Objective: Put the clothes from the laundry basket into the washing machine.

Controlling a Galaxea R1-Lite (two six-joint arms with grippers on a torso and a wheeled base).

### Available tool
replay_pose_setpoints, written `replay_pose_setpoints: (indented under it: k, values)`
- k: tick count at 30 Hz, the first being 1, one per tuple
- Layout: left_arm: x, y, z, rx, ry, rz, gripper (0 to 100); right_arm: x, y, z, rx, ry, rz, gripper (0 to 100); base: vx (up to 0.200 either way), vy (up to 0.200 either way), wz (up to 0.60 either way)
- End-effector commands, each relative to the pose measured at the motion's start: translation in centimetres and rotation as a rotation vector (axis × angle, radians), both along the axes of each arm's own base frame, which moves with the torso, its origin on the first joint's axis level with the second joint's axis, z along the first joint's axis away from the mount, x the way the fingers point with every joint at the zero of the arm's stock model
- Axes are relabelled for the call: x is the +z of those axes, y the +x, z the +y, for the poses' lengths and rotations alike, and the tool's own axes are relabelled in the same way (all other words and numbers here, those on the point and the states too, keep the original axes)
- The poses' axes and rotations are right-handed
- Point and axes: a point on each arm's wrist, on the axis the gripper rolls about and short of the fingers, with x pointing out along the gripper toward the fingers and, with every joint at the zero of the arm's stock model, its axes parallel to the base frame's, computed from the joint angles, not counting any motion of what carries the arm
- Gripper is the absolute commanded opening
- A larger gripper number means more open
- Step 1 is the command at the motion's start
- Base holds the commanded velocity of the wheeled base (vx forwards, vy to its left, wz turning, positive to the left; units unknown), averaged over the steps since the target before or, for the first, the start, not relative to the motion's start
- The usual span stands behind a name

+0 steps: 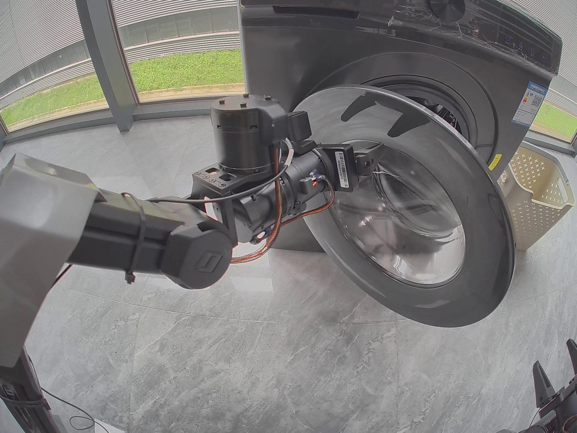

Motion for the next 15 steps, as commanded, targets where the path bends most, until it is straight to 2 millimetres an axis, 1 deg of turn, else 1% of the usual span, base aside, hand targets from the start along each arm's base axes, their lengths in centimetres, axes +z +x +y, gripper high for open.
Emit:
replay_pose_setpoints:
  k: [1, 7, 9, 13, 15]
  values:
    - [-0.7, 1.4, -0.8, 0.057, -0.009, -0.001, 100, -0.5, 0.1, 0.0, 0.0, 0.0, 0.007, 100, 0.0, 0.0, 0.0]
    - [0.4, 2.8, -1.3, 0.13, -0.103, -0.006, 100, -0.5, 0.1, 0.0, -0.001, 0.0, 0.009, 100, 0.0, 0.0, 0.0]
    - [0.6, 3.6, -1.5, 0.168, -0.124, -0.014, 100, -0.5, 0.0, 0.0, 0.0, 0.001, 0.007, 100, 0.0, 0.0, 0.0]
    - [0.3, 4.4, -1.8, 0.178, -0.13, -0.02, 100, -0.5, 0.1, 0.0, 0.0, 0.001, 0.009, 100, 0.0, 0.0, 0.0]
    - [0.2, 4.5, -2.0, 0.176, -0.135, -0.023, 100, -0.5, 0.1, 0.0, 0.0, 0.001, 0.009, 100, 0.0, 0.0, 0.0]
